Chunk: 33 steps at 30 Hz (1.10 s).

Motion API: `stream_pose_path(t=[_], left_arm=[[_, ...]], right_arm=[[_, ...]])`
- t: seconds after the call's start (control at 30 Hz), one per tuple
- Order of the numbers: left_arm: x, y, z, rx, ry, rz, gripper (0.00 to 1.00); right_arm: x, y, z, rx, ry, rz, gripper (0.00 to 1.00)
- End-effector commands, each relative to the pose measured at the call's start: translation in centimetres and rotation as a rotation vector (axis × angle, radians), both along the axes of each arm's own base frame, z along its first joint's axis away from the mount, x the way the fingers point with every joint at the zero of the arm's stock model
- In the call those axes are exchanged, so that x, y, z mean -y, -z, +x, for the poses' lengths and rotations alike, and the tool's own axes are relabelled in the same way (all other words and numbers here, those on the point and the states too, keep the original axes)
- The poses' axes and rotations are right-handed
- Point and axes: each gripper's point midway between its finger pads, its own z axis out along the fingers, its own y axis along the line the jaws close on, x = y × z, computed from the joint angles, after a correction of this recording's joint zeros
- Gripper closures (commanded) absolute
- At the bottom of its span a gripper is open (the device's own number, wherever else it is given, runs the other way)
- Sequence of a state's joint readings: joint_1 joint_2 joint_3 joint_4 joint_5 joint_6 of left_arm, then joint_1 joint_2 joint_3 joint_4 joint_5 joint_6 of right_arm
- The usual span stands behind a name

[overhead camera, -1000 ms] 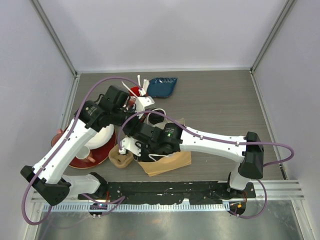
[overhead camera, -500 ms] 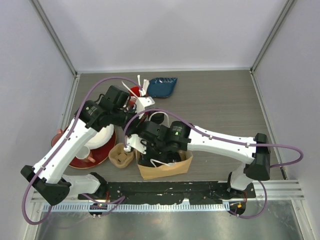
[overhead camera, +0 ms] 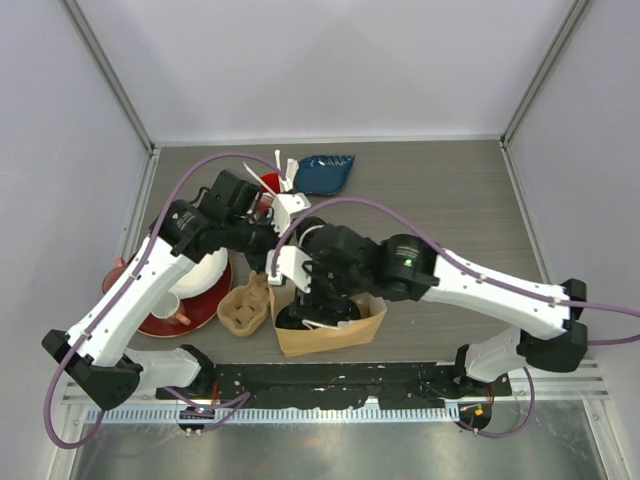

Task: Pack the takeout coffee

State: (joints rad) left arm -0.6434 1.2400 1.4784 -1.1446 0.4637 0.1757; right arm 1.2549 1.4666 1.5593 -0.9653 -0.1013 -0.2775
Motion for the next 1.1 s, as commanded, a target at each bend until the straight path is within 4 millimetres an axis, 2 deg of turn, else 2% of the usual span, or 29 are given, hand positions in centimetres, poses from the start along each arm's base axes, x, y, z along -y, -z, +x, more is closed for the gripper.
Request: stream_pose_path(t=[0.0, 0.07, 0.13, 0.4, 0.5, 0.6, 0.63, 0.77, 0.87, 0.93, 1.07], left_arm=[[0.2, -0.3, 0.3, 0.026, 0.01, -0.006, 1.0], [0.2, -0.3, 0.3, 0.026, 0.009, -0.009, 1.0], [0.3, -0.3, 0.3, 0.022, 0.008, -0.013, 1.0], [0.3, -0.8, 0.3, 0.037, 0.005, -0.025, 1.0], [0.4, -0.9, 0.5, 0.04, 0.002, -0.028, 1.0], [0.4, -0.8, 0.5, 0.038, 0.003, -0.028, 1.0], [0.5, -0.8, 0.5, 0.037, 0.001, -0.026, 1.0], [0.4, -0.8, 0.4, 0.037, 0.002, -0.028, 1.0], [0.3, -0.9, 0.4, 0.042, 0.001, -0.028, 1.0], [0.3, -0.8, 0.4, 0.046, 0.003, -0.028, 1.0], [0.2, -0.8, 0.3, 0.05, 0.004, -0.028, 1.0]], right_arm=[[-0.8, -9.6, 1.2, 0.119, 0.07, 0.321, 0.24], [-0.4, -10.9, 1.3, 0.132, 0.089, 0.361, 0.23], [-0.1, -11.3, 1.5, 0.132, 0.115, 0.374, 0.23], [2.9, -14.3, 3.9, 0.201, 0.34, 0.449, 0.22], [4.6, -15.7, 5.2, 0.218, 0.479, 0.497, 0.21], [7.4, -16.8, 7.4, 0.26, 0.692, 0.54, 0.2], [9.4, -17.5, 8.6, 0.315, 0.803, 0.552, 0.2], [13.9, -18.0, 10.7, 0.333, 1.044, 0.611, 0.17], [16.1, -17.3, 11.4, 0.294, 1.131, 0.638, 0.15], [17.9, -15.8, 12.6, 0.287, 1.206, 0.606, 0.14], [19.9, -12.0, 14.7, 0.247, 1.287, 0.481, 0.13]])
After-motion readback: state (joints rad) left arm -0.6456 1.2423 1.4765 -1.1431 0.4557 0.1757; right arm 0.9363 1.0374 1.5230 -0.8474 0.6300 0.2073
